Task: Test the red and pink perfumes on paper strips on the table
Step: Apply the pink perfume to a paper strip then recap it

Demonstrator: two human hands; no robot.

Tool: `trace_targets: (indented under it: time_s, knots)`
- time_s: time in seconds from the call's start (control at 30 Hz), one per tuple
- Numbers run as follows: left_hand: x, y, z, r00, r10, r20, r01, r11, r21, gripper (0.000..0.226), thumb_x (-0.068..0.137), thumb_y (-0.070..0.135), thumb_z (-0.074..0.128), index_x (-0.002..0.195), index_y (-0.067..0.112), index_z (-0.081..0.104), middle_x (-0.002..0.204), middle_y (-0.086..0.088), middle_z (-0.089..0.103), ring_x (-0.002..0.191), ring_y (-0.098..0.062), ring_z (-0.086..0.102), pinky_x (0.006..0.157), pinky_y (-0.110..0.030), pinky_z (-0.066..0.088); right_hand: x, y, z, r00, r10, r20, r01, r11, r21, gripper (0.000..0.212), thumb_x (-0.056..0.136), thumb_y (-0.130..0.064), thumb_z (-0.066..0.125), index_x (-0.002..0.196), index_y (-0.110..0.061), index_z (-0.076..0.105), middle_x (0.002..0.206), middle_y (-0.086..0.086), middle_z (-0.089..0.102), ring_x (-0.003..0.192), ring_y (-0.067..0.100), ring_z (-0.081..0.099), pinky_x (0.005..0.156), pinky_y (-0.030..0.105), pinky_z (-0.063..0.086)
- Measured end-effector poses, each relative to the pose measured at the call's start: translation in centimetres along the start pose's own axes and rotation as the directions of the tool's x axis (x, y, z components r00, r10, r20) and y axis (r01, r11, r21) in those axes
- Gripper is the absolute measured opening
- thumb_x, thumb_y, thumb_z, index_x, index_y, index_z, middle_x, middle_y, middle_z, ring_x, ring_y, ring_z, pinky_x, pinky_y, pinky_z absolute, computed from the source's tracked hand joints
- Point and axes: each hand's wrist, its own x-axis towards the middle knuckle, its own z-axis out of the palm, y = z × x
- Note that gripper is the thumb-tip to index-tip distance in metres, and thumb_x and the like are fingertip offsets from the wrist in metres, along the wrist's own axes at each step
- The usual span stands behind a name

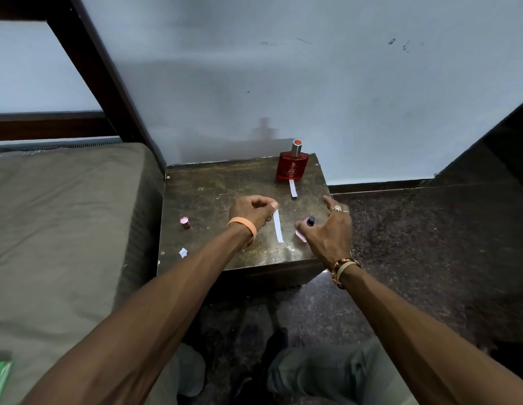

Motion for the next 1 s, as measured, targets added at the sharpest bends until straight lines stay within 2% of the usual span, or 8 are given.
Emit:
trace_targets:
  time_s: [0.1,0.3,0.43,0.5,0.57,0.67,0.87,1.0]
  knots:
    - [0.1,-0.4,0.3,1.000,0.008,0.004,-0.008,1.000,0.000,0.012,0.082,0.011,0.071,0.072,0.018,0.069,0.073,-0.006,0.070,0.062,-0.016,0.061,0.066,-0.031,0.055,0.1,1.1,1.0,0.992,0.066,0.112,-0.065,0.998,-0.009,0.088,0.067,-0.033,0.087,0.142,-0.015,0.046,0.134,0.014,0.055,0.121,0.029,0.054,0.096,0.038,0.050]
    - [-0.1,-0.7,-0.4,1.000,0.000,0.021,-0.001,1.000,0.026,0.009,0.082,0.013,0.071,0.074,0.017,0.069,0.074,-0.005,0.070,0.064,-0.016,0.063,0.064,-0.029,0.056,-0.2,0.9,2.0,0.973,0.159,0.168,-0.167,0.985,0.034,0.029,0.085,-0.021,0.074,0.112,-0.012,0.069,0.108,0.011,0.071,0.096,0.027,0.063,0.072,0.024,0.038]
    - [-0.6,0.1,-1.3,0.999,-0.006,0.041,0.004,0.999,0.046,0.008,0.084,0.014,0.069,0.077,0.016,0.068,0.075,-0.004,0.069,0.066,-0.015,0.063,0.067,-0.031,0.056,-0.9,0.0,1.6,0.975,0.155,0.158,-0.186,0.960,0.209,0.037,0.080,-0.024,0.079,0.114,-0.015,0.067,0.102,0.006,0.070,0.089,0.020,0.064,0.080,0.033,0.053]
    - [-1.1,1.1,-1.6,0.998,-0.016,0.057,0.014,0.999,0.037,0.008,0.086,0.013,0.066,0.078,0.015,0.066,0.078,-0.006,0.069,0.070,-0.017,0.064,0.067,-0.031,0.056,-1.3,-0.9,0.7,0.981,0.133,0.143,-0.175,0.924,0.342,0.035,0.075,-0.023,0.083,0.103,-0.023,0.062,0.090,0.002,0.069,0.081,0.017,0.066,0.076,0.039,0.058]
    - [-1.8,2.5,-2.0,0.998,-0.021,0.057,0.020,1.000,0.014,0.007,0.088,0.012,0.064,0.081,0.013,0.063,0.084,-0.011,0.069,0.075,-0.021,0.067,0.065,-0.031,0.057,-1.8,-2.0,-0.9,0.984,0.097,0.147,-0.157,0.863,0.481,0.036,0.071,-0.021,0.086,0.095,-0.024,0.060,0.086,0.002,0.069,0.080,0.016,0.068,0.073,0.034,0.058]
    - [-3.3,5.2,-2.6,0.999,-0.006,0.045,0.009,0.998,-0.059,0.007,0.090,0.008,0.060,0.083,0.010,0.060,0.086,-0.016,0.069,0.077,-0.026,0.068,0.061,-0.032,0.058,-2.7,-3.7,-3.4,0.983,0.003,0.181,-0.118,0.768,0.630,0.039,0.072,-0.019,0.086,0.104,-0.018,0.065,0.093,0.009,0.070,0.083,0.018,0.067,0.071,0.026,0.056]
    - [-7.7,11.1,-4.8,0.996,0.091,-0.003,-0.089,0.977,-0.196,0.011,0.091,0.004,0.058,0.081,0.007,0.057,0.080,-0.018,0.066,0.061,-0.024,0.066,0.055,-0.029,0.059,-5.7,-7.8,-9.2,0.963,-0.118,0.244,-0.172,0.432,0.885,0.038,0.077,-0.003,0.078,0.109,-0.015,0.064,0.104,0.015,0.068,0.094,0.030,0.065,0.089,0.058,0.054]
    - [-11.1,14.2,-6.5,0.981,0.186,-0.059,-0.194,0.959,-0.207,0.011,0.090,0.003,0.059,0.080,0.006,0.058,0.080,-0.019,0.067,0.059,-0.023,0.068,0.055,-0.031,0.059,-8.6,-9.7,-13.0,0.914,-0.268,0.303,-0.250,0.214,0.944,0.037,0.083,0.000,0.070,0.116,-0.011,0.057,0.103,0.014,0.061,0.078,0.032,0.066,0.071,0.049,0.058]
